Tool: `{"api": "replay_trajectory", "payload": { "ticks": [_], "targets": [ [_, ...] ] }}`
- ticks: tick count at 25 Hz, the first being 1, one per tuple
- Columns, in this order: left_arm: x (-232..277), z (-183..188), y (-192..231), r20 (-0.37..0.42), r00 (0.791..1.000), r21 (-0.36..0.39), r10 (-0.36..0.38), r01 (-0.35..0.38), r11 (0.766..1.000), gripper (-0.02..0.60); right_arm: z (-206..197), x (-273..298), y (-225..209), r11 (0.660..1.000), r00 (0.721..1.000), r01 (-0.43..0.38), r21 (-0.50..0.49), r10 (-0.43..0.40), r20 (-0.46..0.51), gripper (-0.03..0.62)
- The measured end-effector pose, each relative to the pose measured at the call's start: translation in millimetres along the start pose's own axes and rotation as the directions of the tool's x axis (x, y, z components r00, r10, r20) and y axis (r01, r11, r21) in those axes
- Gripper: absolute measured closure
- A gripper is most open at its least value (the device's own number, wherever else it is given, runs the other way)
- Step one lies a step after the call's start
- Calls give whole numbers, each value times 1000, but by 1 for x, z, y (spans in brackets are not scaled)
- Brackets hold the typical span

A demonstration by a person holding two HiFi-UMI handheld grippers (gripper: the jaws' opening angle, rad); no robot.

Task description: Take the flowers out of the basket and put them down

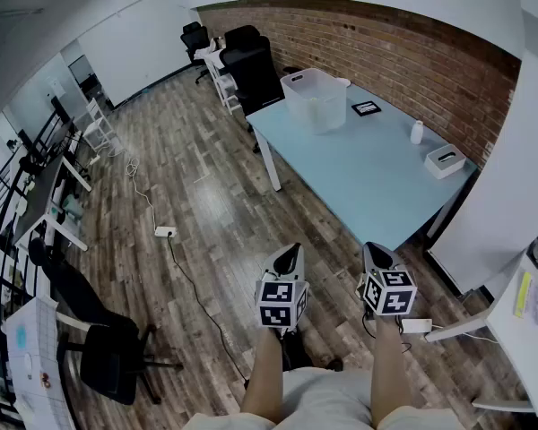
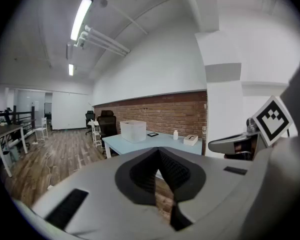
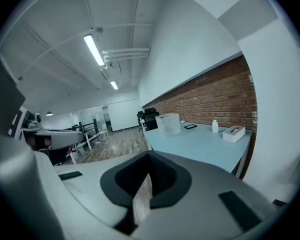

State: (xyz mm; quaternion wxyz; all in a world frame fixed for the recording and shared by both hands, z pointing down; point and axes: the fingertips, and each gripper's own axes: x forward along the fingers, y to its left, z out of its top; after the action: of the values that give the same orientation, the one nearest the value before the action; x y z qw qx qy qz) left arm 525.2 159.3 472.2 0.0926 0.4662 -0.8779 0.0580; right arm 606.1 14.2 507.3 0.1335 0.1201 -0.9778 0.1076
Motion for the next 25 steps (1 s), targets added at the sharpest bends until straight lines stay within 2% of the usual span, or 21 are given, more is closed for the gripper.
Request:
{"api": "replay_trajectory", "payload": {
  "ticks": [5,13,19,25],
  "targets": [
    [11,9,20,6,1000,16,-4,4,1000,560,28,13,2,999,998,-14,39,11,64,583],
    [47,14,55,0,1000,-18,1,-1,1000,560,23,64,-1,1000,1000,23,8,-23,-2,582],
    [87,25,87,16,1000,-55,11,-10,998,560,46,112,-11,999,999,40,-1,-40,6,582],
    [124,39,120,11,999,-27,-44,45,999,560,79,165,-15,996,995,85,29,-86,48,582]
  ]
}}
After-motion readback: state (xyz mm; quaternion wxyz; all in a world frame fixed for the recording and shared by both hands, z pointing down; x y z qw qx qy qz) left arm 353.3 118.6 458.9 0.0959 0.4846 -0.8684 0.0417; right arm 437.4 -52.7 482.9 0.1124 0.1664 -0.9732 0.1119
